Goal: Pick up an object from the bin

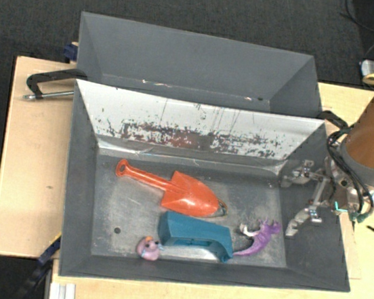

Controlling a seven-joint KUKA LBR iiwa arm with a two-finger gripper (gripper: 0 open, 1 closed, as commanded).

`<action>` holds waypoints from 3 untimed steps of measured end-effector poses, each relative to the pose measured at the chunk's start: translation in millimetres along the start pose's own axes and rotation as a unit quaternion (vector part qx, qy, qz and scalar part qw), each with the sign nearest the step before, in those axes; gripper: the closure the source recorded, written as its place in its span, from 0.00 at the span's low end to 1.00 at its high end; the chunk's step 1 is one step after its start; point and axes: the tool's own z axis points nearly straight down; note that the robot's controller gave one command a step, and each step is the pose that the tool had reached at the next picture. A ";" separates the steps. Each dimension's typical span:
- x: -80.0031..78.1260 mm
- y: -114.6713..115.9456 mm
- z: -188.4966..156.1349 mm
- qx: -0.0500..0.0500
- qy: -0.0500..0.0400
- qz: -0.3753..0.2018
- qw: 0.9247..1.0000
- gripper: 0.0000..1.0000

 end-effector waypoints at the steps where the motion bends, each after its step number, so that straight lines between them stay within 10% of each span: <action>1: -1.1 0.7 -4.1 0.001 -0.004 -0.001 1.000 0.00; 3: 4.2 6.4 76.7 0.000 -0.002 -0.222 0.975 0.00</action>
Offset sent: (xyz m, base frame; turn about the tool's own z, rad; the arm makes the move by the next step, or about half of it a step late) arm -0.0083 0.0068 -0.1370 -0.6775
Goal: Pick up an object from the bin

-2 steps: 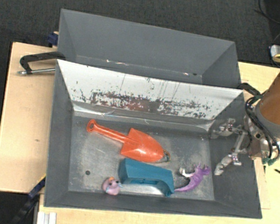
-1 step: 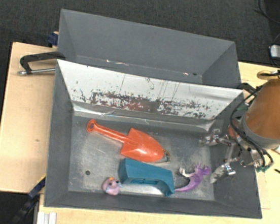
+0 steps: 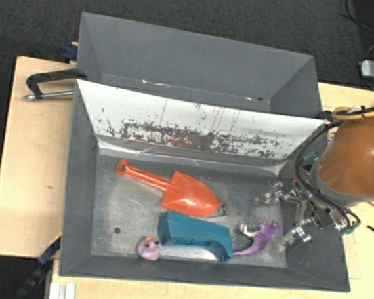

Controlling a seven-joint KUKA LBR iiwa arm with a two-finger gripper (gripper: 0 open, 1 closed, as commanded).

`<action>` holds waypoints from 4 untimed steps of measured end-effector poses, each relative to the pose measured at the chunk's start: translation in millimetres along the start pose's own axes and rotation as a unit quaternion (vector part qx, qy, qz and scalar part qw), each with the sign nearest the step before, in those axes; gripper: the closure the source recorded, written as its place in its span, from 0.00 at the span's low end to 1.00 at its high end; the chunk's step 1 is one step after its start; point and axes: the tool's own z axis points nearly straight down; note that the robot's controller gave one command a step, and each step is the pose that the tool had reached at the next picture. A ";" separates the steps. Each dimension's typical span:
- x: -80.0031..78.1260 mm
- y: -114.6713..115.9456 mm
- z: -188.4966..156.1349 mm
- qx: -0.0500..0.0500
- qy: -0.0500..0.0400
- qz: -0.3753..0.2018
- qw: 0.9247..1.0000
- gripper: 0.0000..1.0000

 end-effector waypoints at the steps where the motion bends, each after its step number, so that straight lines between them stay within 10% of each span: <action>1: 1.0 2.3 -5.2 0.002 -0.002 -0.052 0.999 0.00; 2: -11.7 6.4 32.6 0.002 -0.001 -0.190 0.982 0.00; 3: -1.7 3.3 55.5 0.003 0.001 -0.191 0.982 1.00; 4: -1.5 3.2 55.6 0.003 0.002 -0.191 0.982 1.00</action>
Offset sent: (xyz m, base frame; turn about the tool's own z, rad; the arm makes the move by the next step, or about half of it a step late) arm 0.0136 0.0164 -0.0603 -0.4931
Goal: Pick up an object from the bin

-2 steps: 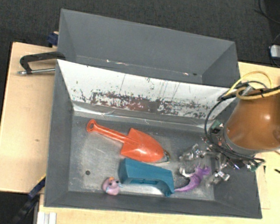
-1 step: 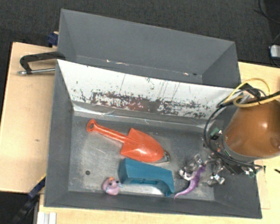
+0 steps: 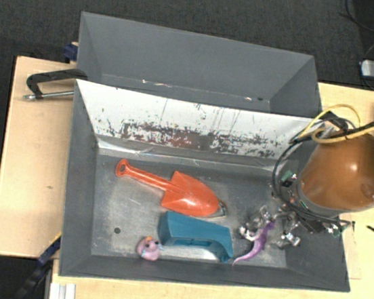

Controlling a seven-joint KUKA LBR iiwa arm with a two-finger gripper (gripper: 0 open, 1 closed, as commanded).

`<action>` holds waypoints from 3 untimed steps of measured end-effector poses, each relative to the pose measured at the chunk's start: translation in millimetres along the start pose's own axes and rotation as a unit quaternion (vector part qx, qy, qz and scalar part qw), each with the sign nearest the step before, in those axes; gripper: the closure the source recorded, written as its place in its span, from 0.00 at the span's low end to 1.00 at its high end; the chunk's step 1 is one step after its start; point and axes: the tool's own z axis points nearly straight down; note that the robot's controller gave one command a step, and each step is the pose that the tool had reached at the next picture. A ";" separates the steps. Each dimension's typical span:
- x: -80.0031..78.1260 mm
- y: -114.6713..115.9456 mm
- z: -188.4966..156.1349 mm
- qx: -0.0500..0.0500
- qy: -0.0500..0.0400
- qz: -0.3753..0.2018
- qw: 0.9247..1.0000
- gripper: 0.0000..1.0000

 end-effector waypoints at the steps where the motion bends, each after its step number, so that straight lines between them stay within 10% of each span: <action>1: 0.3 1.2 -3.3 -0.001 -0.001 0.000 1.000 1.00; 3: -1.4 3.1 -41.8 -0.001 -0.004 0.000 1.000 1.00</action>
Offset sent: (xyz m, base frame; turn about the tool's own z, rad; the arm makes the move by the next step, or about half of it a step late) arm 0.0000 0.0000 0.0091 0.0000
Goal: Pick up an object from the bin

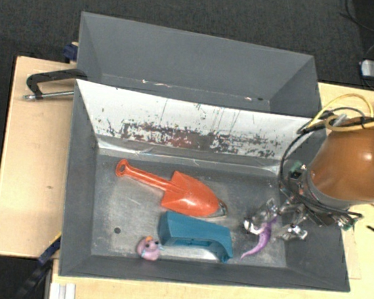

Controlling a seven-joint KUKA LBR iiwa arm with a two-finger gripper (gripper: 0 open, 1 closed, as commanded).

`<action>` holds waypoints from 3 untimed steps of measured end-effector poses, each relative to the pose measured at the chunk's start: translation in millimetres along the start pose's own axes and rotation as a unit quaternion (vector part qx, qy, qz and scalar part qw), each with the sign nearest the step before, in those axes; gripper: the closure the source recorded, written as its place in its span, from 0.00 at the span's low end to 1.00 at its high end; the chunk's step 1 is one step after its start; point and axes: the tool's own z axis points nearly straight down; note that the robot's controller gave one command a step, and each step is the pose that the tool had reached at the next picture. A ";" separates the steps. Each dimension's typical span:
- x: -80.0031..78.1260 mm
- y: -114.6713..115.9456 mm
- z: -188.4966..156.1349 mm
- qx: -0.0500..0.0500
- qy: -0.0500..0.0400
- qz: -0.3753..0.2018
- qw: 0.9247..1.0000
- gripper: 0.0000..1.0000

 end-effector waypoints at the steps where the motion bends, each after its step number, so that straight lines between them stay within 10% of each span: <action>1: -0.3 0.2 -14.4 0.000 0.000 0.000 1.000 1.00; 3: -1.2 -0.7 -39.8 0.002 -0.001 0.001 1.000 1.00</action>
Offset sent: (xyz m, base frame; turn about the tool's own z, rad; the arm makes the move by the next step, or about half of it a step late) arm -0.0001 0.0000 0.0025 0.0000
